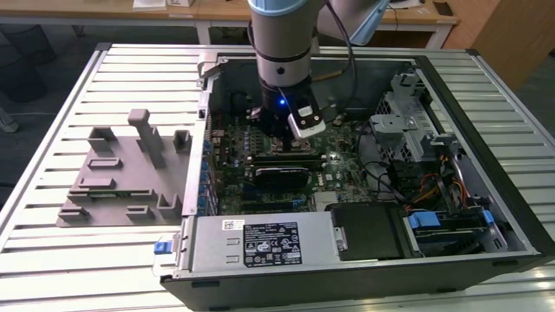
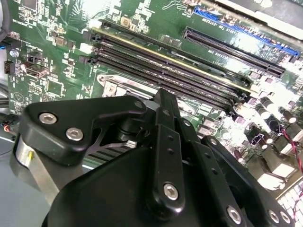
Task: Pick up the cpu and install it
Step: 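Install the second cpu locking lever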
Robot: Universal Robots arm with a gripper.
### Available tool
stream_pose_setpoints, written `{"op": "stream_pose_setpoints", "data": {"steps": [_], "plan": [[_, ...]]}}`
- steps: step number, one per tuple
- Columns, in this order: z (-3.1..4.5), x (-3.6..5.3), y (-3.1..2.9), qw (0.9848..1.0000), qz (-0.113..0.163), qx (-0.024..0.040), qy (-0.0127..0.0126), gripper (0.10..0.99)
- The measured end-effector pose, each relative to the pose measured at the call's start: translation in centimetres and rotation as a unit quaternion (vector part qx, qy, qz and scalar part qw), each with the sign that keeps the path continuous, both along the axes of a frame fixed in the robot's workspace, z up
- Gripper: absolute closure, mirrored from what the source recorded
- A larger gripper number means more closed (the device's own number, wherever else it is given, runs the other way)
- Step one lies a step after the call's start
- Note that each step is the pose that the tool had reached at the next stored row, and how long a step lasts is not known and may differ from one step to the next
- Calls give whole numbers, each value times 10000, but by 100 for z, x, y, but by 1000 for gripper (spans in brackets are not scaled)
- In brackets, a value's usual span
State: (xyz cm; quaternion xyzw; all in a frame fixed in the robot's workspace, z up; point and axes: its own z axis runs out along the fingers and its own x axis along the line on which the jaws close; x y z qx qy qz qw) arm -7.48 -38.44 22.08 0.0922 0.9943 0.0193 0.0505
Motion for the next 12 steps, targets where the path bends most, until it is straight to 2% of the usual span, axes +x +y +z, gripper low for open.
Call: {"op": "stream_pose_setpoints", "data": {"steps": [12], "plan": [[-11,-62,-105,10000,0,56,0,980]]}}
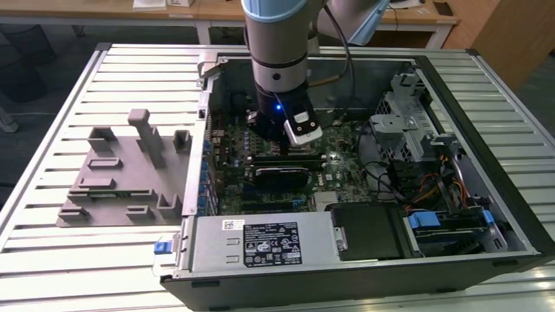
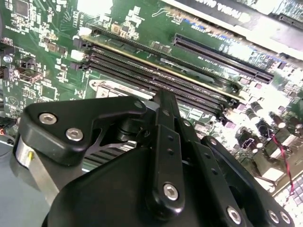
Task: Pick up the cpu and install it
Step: 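Install the second cpu locking lever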
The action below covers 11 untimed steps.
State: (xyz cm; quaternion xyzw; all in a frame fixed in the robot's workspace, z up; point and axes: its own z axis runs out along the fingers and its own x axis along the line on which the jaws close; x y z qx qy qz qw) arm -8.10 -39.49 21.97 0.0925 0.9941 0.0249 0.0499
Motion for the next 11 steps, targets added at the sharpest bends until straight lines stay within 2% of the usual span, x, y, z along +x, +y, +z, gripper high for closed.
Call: {"op": "stream_pose_setpoints", "data": {"steps": [6,11], "plan": [[-3,-29,-66,9999,-1,114,-1,980],[31,-29,-68,9999,0,120,0,980]]}}
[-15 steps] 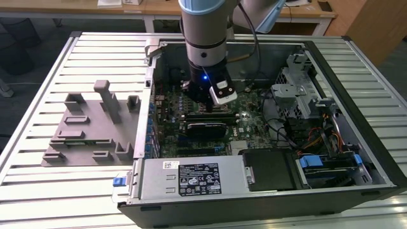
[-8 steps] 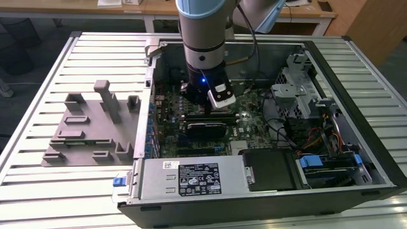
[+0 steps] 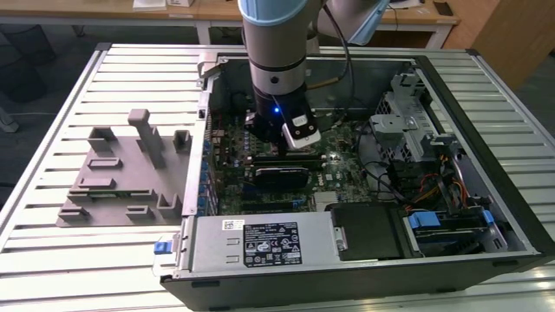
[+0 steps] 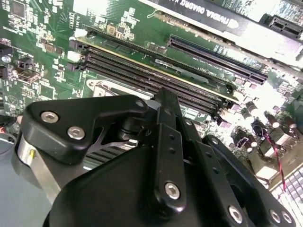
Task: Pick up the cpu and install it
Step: 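Install the second cpu locking lever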
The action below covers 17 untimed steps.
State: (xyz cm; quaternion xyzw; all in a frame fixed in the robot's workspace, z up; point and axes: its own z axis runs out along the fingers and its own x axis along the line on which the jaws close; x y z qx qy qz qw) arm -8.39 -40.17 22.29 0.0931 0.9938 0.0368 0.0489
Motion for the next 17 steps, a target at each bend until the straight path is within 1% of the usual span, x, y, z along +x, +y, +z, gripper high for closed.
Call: {"op": "stream_pose_setpoints", "data": {"steps": [8,11,15,17], "plan": [[166,5,0,10000,0,0,0,980],[199,7,0,10000,0,2,0,980],[202,11,0,10000,0,48,0,980],[202,14,-2,9999,0,113,2,980]]}}
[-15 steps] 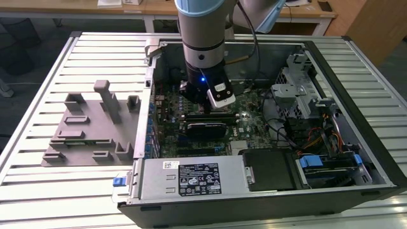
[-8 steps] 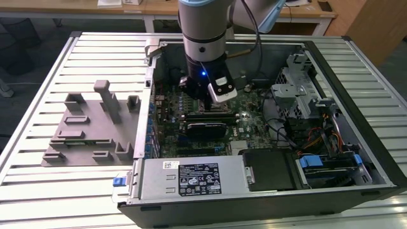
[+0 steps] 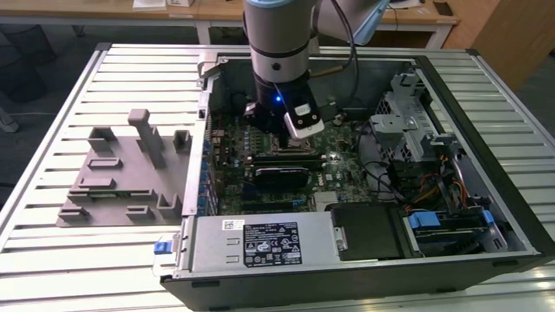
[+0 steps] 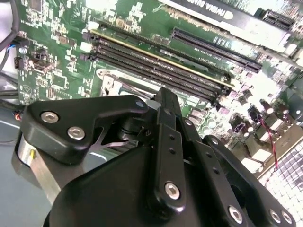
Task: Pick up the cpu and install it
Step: 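Install the second cpu locking lever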
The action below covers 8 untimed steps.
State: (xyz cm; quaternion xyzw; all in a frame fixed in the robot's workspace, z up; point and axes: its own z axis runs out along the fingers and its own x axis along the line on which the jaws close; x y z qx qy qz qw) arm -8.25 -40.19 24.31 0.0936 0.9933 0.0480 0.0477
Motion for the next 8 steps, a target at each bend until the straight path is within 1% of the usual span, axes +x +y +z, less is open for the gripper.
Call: {"op": "stream_pose_setpoints", "data": {"steps": [1,3,6,8], "plan": [[-1,0,-1,10000,0,25,1,980],[-11,0,-3,10000,-1,45,2,980],[-42,0,-10,10000,0,65,12,980],[-61,0,-14,9999,2,100,15,980]]}}
